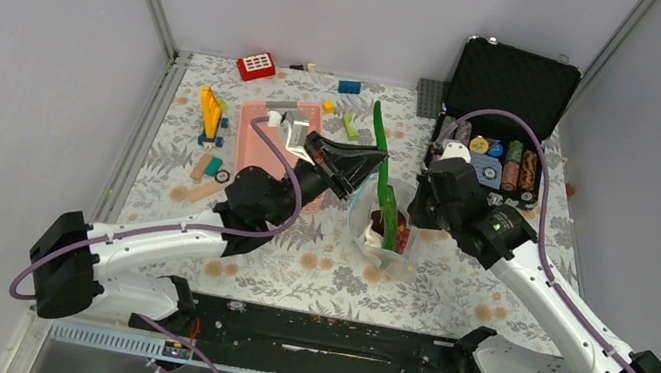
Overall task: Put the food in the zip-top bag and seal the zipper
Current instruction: Place the fake vegetable in the zipper food storage bag.
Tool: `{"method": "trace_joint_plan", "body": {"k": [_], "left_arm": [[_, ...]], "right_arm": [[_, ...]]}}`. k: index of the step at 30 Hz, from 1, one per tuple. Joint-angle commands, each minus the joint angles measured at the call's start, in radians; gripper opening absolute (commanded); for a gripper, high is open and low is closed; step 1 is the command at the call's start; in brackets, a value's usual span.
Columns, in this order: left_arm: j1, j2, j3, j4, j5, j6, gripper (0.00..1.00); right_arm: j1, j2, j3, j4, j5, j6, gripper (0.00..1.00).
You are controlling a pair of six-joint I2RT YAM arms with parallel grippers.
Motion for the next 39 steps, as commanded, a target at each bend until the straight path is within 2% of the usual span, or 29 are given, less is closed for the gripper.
{"method": "trace_joint_plan", "body": {"k": [1,15,21,25,27,31,34,36,39], "left_arm": [[-0.004,0.034,-0.036,0.108,-0.053,0.026,0.0],[-0.108,0.114,-0.194,0.247,-0.223,0.002,0.0],[-0.187,0.172,-0.249,0.407,-0.328,0.036,0.02],[-0.205,0.2,-0.239,0.409,-0.326,0.043,0.15],[-0.22,0.2,-0.23,0.392,-0.343,0.076,0.35],[-0.227,0.183,-0.232,0.362,-0.346,0.095,0.67],[-0.227,0.157,-0.237,0.337,-0.334,0.1,0.83],[-0.227,0.126,-0.23,0.291,-0.309,0.109,0.98],[-0.227,0.054,-0.202,0.159,-0.281,0.124,0.99]], "right_arm": [[-0.008,-0.032,-0.006,0.02,-0.022,0.015,0.0],[-0.012,-0.022,-0.001,0.015,-0.042,0.046,0.0],[-0.02,-0.021,-0.003,0.016,-0.053,0.059,0.0],[-0.022,-0.021,0.001,0.016,-0.068,0.058,0.0],[-0.022,-0.023,0.001,0.017,-0.067,0.059,0.0],[-0.023,-0.027,0.0,0.019,-0.066,0.061,0.0],[-0.024,-0.03,-0.002,0.025,-0.071,0.061,0.0],[-0.025,-0.029,-0.002,0.028,-0.073,0.06,0.0],[-0.026,-0.03,-0.003,0.027,-0.074,0.061,0.0]]}}
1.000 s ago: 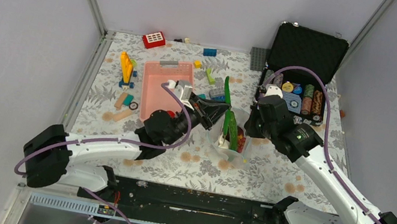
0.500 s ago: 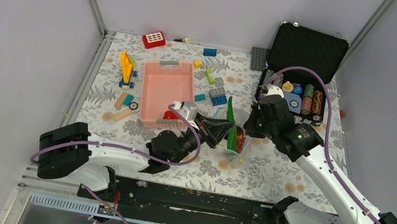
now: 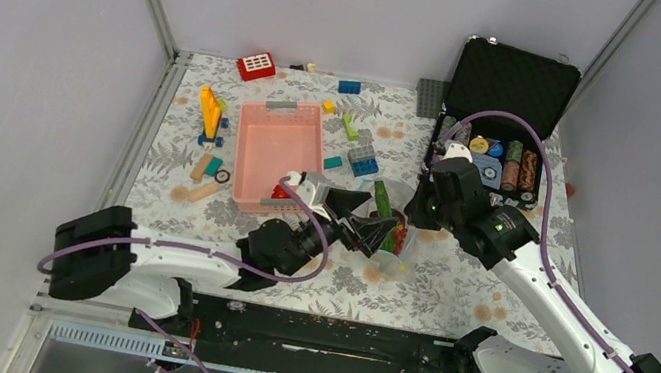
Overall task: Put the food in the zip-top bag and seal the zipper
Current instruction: Place the fake vegetable in the zipper food storage bag, then pick up the fake fruit from the bin.
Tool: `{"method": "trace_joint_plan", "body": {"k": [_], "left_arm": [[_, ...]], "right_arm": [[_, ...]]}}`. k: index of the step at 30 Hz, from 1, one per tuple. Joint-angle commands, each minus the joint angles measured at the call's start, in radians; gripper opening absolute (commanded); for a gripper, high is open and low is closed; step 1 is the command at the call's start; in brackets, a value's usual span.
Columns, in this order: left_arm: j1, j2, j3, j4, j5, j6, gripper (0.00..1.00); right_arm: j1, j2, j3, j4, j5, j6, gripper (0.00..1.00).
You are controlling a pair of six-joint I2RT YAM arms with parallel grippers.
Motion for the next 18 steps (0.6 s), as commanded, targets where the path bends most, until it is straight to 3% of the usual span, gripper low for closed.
{"method": "trace_joint_plan", "body": {"k": [1,10,13,18], "left_arm": [[-0.004,-0.133,0.063,-0.157,0.026,0.029,0.99],[0.047,-0.274,0.385,-0.96,-0.221,-0.05,0.99],[0.207,-0.275,0.457,-1.199,-0.061,-0.152,0.99],[0.519,-0.205,0.513,-1.428,0.201,-0.176,0.99]], "right_arm": [[-0.012,-0.018,0.002,0.022,-0.019,0.016,0.0],[-0.015,-0.021,-0.005,0.027,-0.022,0.013,0.0],[-0.015,-0.022,-0.005,0.026,-0.023,0.009,0.0],[-0.018,-0.023,-0.008,0.027,-0.026,0.002,0.0]]}}
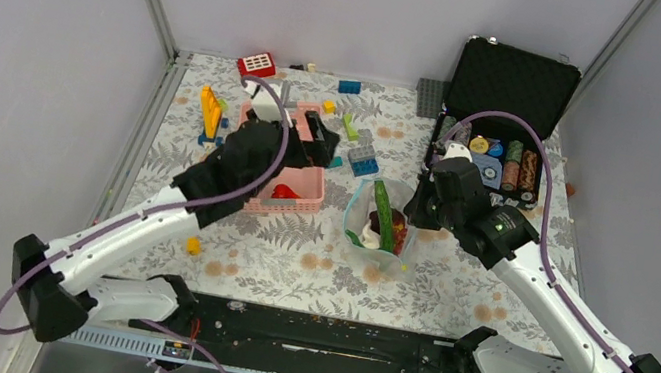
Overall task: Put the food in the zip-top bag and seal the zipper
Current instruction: Pick up the fake fruit from the bin.
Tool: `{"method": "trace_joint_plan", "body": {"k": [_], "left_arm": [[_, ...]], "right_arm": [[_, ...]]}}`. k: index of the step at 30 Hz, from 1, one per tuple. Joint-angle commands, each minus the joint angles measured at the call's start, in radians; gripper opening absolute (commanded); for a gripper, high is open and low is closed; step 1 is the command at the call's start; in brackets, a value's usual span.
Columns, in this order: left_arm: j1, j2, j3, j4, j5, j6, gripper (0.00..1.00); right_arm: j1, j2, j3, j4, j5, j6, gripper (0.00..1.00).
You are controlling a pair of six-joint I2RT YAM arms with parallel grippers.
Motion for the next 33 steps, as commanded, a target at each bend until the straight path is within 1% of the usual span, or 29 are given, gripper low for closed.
{"method": "trace_joint_plan", "body": {"k": [1,4,6,9,10,14,18,21,26,33], "left_arm": [[0.225,0.079,0.07,-0.356,0.24,-0.04,0.99],[0.34,0.162,0.105,-0.436,0.307,0.002,0.99],[0.406,0.218,0.116,-0.462,0.372,0.024,0.99],[0.479,0.297,0.128,-0.495,0.463,0.05,0.99],[0.493,0.324,0.134,-0.505,0.471,0.062,0.99],[0.511,0.462,0.175,-0.554,0.487,0.104,0.99],[0.517,0.592,0.218,-0.57,0.542,0.138,0.98],[0.517,0.668,0.249,-0.606,0.537,0.142,0.96],[0.517,0.698,0.233,-0.615,0.501,0.152,0.96],[0.517,0.705,0.201,-0.618,0.539,0.161,0.94]], "right_arm": [[-0.013,-0.023,-0.004,0.018,-0.01,0.0,0.0],[-0.014,-0.026,-0.008,0.017,-0.011,-0.003,0.0],[-0.015,-0.028,-0.01,0.017,-0.012,-0.006,0.0],[-0.016,-0.037,-0.015,0.012,-0.007,-0.011,0.01],[-0.016,-0.04,-0.017,0.01,-0.004,-0.012,0.01],[-0.017,-0.046,-0.024,0.008,0.002,-0.017,0.01],[-0.018,-0.041,-0.027,0.008,0.0,-0.022,0.01],[-0.018,-0.031,-0.026,0.01,-0.01,-0.025,0.01],[-0.019,-0.028,-0.027,0.01,-0.007,-0.03,0.01],[-0.021,-0.019,-0.03,0.019,-0.002,-0.028,0.01]]}}
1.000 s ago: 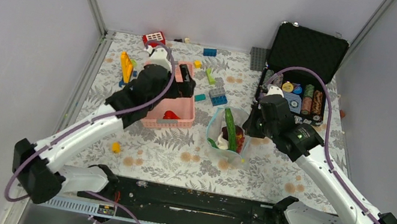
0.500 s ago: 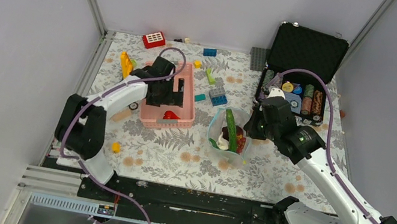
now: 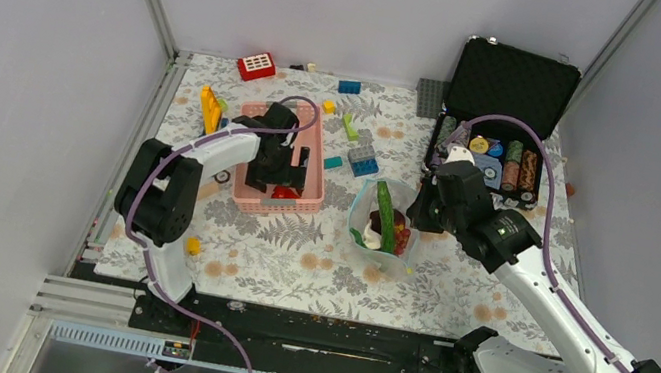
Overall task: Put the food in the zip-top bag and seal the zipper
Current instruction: Pick up the fake fruit from the bin.
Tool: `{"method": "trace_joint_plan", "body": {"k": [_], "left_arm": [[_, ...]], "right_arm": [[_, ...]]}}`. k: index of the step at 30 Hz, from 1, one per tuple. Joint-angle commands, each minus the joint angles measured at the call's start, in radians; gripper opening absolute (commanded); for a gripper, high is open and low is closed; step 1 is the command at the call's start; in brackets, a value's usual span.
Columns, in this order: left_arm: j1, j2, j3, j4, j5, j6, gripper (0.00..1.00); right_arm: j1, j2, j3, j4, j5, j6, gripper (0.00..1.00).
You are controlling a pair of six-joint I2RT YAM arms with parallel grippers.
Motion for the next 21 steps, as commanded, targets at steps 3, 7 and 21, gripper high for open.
{"method": "trace_joint_plan", "body": {"k": [3,7,21], "left_arm": [[0.005,0.001,-0.02,-0.001,0.035,0.01,0.93],[0.005,0.014,-0.025,0.0,0.04,0.004,0.89],[0.011,-0.001,-0.012,-0.025,-0.132,-0.063,0.73]], "right_arm": [[-0.009,0.011,-0.006,0.029,-0.001,-0.008,0.01],[-0.01,0.016,-0.002,0.044,0.0,-0.008,0.01],[-0.014,0.015,-0.002,0.048,-0.002,-0.004,0.02]]}}
